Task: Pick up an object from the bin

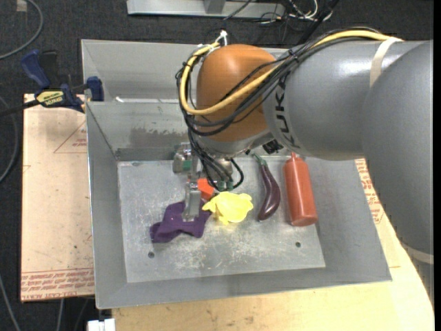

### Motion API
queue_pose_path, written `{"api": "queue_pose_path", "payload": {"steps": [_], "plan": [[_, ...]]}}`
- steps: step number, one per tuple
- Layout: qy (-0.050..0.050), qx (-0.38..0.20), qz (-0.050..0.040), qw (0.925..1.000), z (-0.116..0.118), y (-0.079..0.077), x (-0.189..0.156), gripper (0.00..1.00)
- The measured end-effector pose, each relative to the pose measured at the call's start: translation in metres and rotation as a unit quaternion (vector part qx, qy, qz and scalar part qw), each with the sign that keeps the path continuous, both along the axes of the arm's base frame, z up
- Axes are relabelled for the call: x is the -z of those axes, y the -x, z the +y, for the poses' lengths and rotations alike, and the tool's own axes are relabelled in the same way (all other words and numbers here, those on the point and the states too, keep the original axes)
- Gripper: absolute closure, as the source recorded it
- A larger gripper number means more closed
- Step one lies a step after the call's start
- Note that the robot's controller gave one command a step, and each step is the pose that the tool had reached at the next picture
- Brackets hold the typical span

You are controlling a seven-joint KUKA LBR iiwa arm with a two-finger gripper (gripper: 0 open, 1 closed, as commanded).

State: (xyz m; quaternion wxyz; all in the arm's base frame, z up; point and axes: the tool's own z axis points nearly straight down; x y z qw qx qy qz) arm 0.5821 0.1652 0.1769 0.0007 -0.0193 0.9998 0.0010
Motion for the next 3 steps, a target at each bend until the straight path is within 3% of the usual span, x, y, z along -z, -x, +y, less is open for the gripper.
{"api": "queue_pose_path", "payload": {"steps": [1, 2, 3], "plan": [[0.000, -0.032, -0.0018, 0.9995, 0.004, 0.013, 0.051, 0.00], [0.000, 0.002, 0.0031, 1.0000, -0.007, 0.033, 0.084, 0.00], [-0.001, -0.038, -0.0026, 0.9993, 0.011, 0.028, 0.107, 1.00]]}}
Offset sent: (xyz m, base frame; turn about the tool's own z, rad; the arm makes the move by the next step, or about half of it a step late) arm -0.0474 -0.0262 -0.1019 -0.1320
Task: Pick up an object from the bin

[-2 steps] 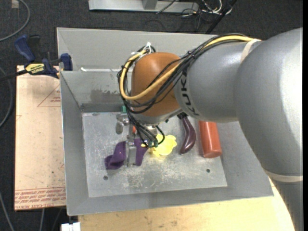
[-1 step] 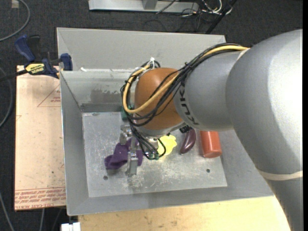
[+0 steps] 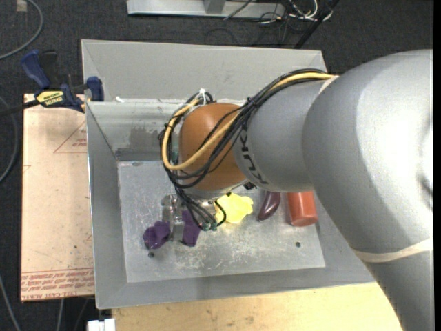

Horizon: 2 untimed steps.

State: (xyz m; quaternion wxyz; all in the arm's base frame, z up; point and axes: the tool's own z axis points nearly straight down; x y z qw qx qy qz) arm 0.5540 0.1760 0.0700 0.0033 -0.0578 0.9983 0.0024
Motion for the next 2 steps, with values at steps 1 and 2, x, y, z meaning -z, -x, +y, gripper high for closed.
{"api": "queue_pose_path", "payload": {"steps": [1, 2], "plan": [[0.000, 0.000, 0.0000, 1.0000, 0.000, 0.000, 0.000, 1.00], [0.000, -0.009, -0.0007, 1.0000, -0.002, -0.011, 0.000, 1.00]]}}
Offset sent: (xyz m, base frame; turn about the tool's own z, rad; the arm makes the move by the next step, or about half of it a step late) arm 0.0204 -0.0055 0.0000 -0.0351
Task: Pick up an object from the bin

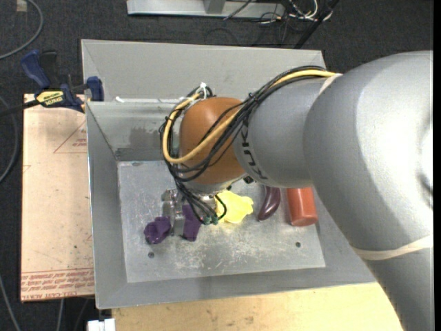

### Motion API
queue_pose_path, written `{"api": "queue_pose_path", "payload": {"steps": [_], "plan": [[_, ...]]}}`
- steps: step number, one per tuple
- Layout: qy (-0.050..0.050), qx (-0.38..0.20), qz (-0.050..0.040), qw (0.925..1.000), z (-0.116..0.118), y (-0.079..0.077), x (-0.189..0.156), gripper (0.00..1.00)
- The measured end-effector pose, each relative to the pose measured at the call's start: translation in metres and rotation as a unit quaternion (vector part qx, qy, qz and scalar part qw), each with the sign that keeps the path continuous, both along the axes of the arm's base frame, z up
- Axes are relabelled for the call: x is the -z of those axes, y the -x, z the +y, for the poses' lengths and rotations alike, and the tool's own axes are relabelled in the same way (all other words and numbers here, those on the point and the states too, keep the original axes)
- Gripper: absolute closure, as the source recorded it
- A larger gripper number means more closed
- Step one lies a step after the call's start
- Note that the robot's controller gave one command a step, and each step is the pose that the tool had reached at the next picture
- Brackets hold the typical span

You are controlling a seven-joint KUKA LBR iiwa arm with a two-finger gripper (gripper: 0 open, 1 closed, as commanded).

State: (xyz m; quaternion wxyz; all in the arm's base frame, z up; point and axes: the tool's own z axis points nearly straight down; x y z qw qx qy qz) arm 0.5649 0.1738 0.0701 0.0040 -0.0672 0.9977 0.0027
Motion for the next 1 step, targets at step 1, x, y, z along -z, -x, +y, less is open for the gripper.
{"api": "queue_pose_path", "payload": {"steps": [1], "plan": [[0.002, 0.000, 0.0051, 1.0000, -0.0018, 0.0071, -0.0344, 1.00]]}}
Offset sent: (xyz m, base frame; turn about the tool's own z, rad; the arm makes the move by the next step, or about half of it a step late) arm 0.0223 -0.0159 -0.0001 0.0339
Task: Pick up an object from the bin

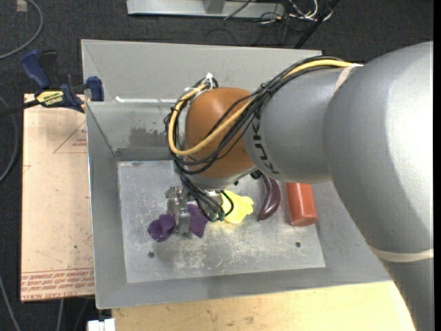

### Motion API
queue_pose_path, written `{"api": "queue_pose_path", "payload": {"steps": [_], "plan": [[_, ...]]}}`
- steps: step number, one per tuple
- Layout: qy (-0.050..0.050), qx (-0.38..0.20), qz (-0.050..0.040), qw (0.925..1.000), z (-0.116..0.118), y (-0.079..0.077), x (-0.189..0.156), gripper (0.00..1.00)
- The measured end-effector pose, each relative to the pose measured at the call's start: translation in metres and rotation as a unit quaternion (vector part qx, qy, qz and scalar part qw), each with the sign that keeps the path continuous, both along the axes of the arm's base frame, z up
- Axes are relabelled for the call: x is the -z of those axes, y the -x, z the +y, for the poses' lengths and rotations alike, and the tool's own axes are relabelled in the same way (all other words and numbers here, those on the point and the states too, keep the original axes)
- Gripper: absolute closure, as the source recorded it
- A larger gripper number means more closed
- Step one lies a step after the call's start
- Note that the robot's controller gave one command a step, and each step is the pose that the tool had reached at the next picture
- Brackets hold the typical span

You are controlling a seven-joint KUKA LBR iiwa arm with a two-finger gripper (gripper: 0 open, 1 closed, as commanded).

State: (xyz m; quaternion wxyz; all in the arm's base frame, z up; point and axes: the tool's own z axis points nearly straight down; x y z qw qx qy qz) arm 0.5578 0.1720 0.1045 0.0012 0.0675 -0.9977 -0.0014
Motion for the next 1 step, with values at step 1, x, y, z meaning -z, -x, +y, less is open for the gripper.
{"api": "queue_pose_path", "payload": {"steps": [1], "plan": [[-0.003, 0.006, -0.0101, 0.9999, -0.0024, -0.0129, -0.0295, 1.00]]}}
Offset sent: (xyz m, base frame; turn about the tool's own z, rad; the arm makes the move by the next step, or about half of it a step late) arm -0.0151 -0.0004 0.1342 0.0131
